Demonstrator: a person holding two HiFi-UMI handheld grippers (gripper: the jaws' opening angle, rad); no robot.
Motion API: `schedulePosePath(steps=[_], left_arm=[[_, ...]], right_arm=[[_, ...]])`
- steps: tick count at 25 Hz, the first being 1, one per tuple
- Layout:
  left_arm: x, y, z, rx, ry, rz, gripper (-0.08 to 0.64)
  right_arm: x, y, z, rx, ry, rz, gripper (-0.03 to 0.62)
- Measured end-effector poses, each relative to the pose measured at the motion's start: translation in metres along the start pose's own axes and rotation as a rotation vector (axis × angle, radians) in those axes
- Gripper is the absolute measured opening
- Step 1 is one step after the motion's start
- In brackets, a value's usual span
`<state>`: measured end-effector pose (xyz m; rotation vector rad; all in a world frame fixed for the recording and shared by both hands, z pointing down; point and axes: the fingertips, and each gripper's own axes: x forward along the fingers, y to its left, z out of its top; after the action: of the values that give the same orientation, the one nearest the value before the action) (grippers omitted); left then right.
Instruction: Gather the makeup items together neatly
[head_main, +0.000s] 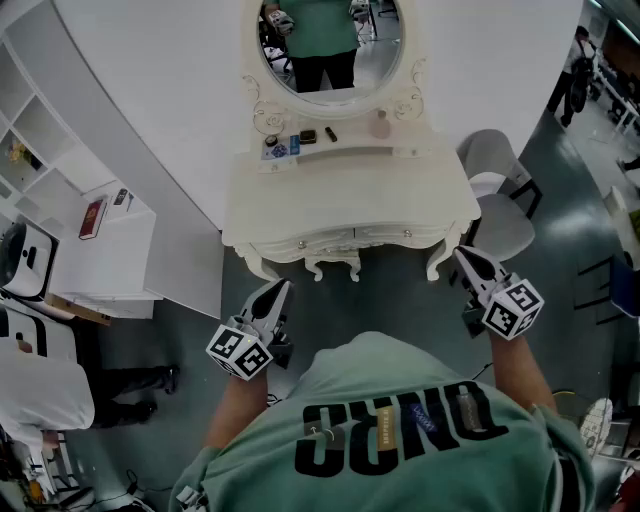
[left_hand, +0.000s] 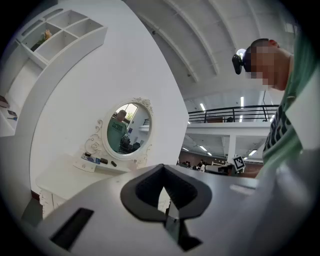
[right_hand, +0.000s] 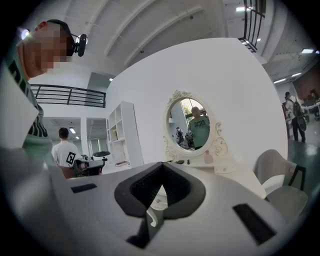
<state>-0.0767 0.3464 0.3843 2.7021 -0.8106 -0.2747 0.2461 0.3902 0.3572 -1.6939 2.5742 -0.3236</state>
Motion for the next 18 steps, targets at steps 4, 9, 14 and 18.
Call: schedulePosePath(steps=[4, 9, 14, 18], left_arm=[[0.005, -0.004, 0.001, -0.010, -0.006, 0.011, 0.000], [0.011, -0.007, 0.001, -0.003, -0.012, 0.014, 0.000], [0.018, -0.010, -0.001, 0.008, -0.008, 0.024, 0.000], [0.028, -0.015, -0.001, 0.020, -0.005, 0.038, 0.000]], right_arm=[[0.000, -0.003, 0.002, -0.006, 0.000, 0.016, -0.012], [0.000, -0.013, 0.002, -0.011, -0.006, 0.034, -0.012], [0.003, -0.020, 0.004, -0.015, 0.000, 0.047, -0.012], [0.002, -0.027, 0.005, -0.048, 0.008, 0.068, -0.012]])
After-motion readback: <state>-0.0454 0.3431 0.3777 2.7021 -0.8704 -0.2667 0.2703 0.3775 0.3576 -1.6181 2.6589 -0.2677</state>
